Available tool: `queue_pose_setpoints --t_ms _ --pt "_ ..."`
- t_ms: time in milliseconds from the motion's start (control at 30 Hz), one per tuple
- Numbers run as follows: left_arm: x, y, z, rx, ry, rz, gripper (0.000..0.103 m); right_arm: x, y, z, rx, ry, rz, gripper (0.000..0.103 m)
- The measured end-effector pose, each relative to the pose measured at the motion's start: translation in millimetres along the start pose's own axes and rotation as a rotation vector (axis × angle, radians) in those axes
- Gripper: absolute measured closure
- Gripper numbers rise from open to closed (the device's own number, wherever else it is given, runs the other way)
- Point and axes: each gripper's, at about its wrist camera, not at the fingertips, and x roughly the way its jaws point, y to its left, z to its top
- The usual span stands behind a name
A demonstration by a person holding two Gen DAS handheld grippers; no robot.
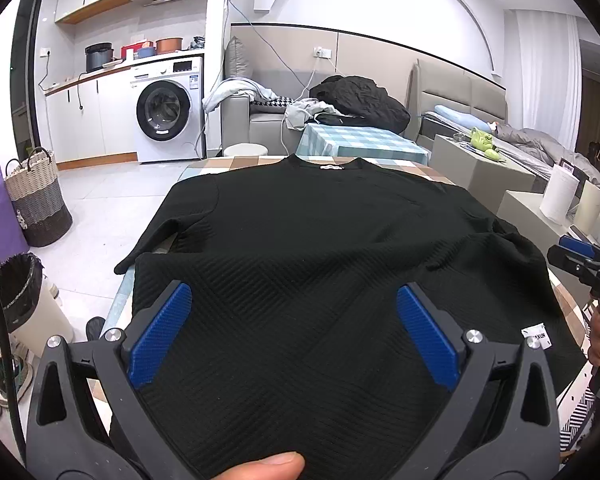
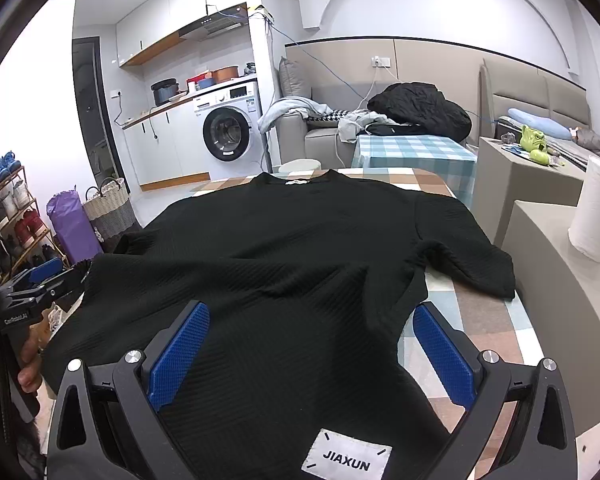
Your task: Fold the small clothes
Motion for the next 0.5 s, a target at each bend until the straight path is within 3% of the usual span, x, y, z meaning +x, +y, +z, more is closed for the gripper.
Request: queue_pose_setpoints --t_ms 500 --pt "-0.9 -2.2 0.4 0.004 -0.002 0.0 0.001 -1.9 0.7 1.4 0.001 0.006 -0.015 0.0"
